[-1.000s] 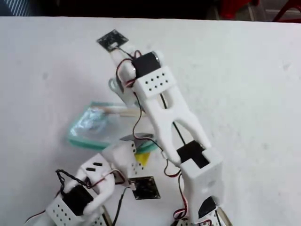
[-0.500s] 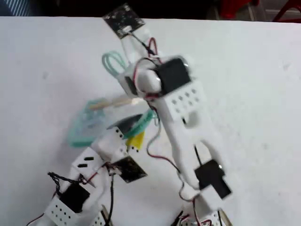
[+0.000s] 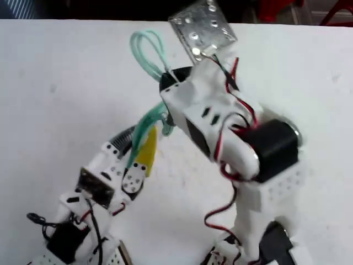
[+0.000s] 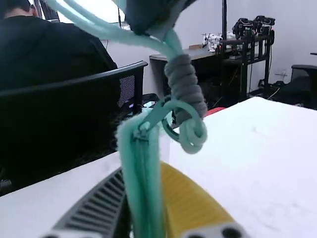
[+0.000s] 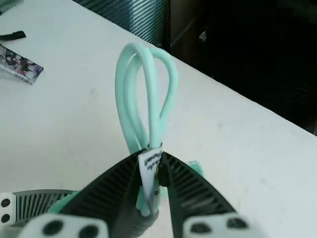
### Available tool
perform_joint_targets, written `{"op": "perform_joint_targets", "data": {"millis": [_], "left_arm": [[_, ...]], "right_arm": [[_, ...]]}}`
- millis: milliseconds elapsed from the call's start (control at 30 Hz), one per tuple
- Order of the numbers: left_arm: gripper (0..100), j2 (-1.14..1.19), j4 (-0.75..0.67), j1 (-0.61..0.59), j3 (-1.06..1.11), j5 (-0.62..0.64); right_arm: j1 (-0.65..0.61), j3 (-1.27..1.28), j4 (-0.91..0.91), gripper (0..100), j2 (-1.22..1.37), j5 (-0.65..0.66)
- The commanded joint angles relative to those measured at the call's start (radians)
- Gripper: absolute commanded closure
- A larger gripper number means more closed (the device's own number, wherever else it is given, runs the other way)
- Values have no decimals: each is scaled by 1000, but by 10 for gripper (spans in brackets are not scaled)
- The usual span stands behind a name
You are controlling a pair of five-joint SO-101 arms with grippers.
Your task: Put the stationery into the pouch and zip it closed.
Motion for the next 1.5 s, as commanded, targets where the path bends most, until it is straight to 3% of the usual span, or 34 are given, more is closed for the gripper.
{"op": "perform_joint_targets", "data": {"millis": [0, 200, 433, 633, 733, 867, 967, 1100, 1467], "left_arm": [[978, -19, 31, -10, -135, 71], [978, -19, 25, -39, -81, 106], [978, -19, -163, -249, 69, 120], [978, -19, -196, -243, 118, 120], [978, -19, -195, -242, 118, 115], [978, -19, -195, -242, 120, 114], [978, -19, -193, -242, 120, 112], [978, -19, -193, -240, 120, 112], [978, -19, -158, -240, 114, 112]], "right_arm": [[4, -32, -13, 981, -97, -25], [65, 106, 19, 981, -160, -32], [159, 474, 13, 974, -374, -23], [150, 890, 7, 735, -544, 95], [116, 982, 18, 647, -639, 183], [51, 996, 16, 645, -808, 308], [-91, 1003, 12, 645, -908, 407], [-315, 1005, -76, 677, -883, 354], [-255, 1003, -478, 728, -599, 181]]}}
